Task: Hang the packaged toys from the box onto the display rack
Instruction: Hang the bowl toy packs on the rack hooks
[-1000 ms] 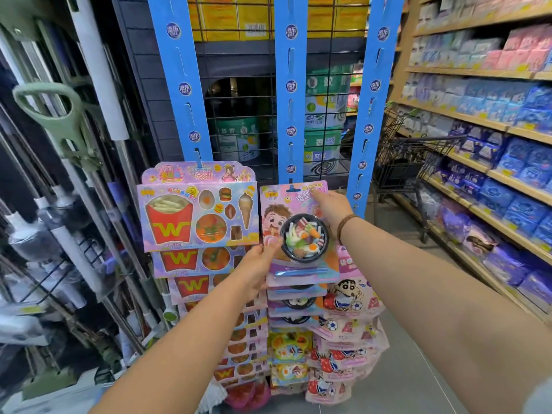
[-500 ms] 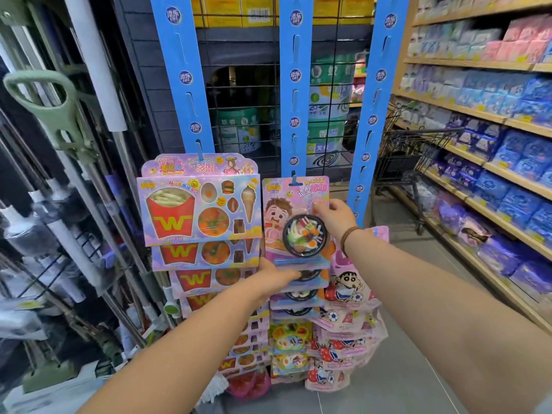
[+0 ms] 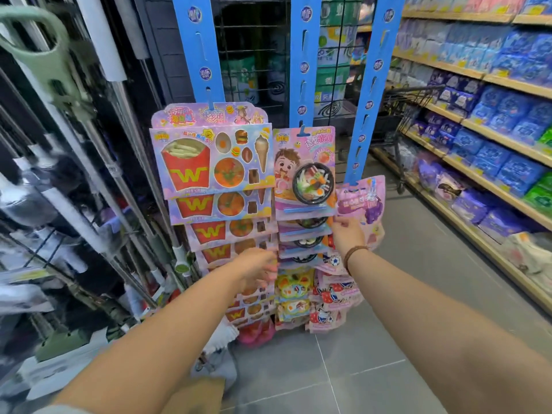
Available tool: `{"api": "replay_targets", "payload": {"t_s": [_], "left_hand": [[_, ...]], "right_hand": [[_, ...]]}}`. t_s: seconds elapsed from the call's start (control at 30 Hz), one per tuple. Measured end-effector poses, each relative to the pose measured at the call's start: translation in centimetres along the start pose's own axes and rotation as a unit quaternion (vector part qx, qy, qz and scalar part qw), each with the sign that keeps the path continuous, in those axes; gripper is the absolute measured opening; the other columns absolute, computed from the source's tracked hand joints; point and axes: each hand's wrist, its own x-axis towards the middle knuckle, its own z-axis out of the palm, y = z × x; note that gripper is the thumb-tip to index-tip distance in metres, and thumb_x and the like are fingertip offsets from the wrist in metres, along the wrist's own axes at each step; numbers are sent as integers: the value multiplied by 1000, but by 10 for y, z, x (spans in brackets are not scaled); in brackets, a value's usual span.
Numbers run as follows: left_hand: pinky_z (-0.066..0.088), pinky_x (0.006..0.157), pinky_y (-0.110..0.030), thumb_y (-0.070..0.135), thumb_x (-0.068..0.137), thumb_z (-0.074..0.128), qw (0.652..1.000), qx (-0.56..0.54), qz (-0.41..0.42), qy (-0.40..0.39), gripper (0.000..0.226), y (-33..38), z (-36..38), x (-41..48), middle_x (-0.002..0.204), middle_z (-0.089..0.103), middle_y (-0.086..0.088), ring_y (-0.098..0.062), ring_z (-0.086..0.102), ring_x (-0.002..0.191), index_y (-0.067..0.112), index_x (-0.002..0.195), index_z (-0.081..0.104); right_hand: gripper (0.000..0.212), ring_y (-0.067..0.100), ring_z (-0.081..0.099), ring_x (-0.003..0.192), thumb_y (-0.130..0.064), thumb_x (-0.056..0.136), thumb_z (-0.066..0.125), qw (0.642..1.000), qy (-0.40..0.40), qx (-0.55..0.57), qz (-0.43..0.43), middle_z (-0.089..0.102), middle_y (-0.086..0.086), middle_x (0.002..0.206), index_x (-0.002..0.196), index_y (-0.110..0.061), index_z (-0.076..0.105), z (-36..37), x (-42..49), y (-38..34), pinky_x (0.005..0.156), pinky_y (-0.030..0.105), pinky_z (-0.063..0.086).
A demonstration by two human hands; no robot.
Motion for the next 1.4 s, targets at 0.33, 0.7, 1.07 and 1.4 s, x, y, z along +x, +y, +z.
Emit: {"api": "replay_targets", "payload": {"t_s": [0.33, 0.7, 1.07, 1.4], "left_hand": [[50, 72, -32, 25, 99, 44, 994, -78, -36, 64, 17, -107, -20, -80, 91, 62, -8, -20, 61, 78, 16, 112, 46], [47, 90, -38, 23, 98, 46, 975, -140, -115, 126, 24, -257, -103, -140, 90, 63, -8, -21, 62, 80, 12, 117, 54], [48, 68, -28, 20, 99, 42, 981, -80, -138, 108, 14, -364, -236, -136, 78, 60, -7, -18, 57, 66, 13, 107, 50], [46, 69, -25, 22, 95, 47, 983, -8, -178, 44, 12, -439, -296, -64, 77, 61, -1, -16, 60, 67, 15, 103, 53]], "right_hand": [[15, 20, 43, 65, -9, 95, 46, 969, -234, -71, 23, 53, 8, 89, 91, -2, 59, 51, -102, 45, 61, 28, 38], [10, 10, 47, 61, -6, 87, 62, 927, -351, -132, 35, 55, 2, 75, 94, -12, 65, 143, -211, 98, 53, 13, 43], [33, 11, 36, 52, -7, 93, 49, 923, -337, -171, 65, 43, 1, 62, 63, -20, 48, 287, -286, 128, 47, 18, 31], [24, 8, 50, 70, -10, 94, 55, 930, -291, -114, 193, 53, -3, 76, 71, -17, 54, 377, -304, 199, 56, 16, 40]]}}
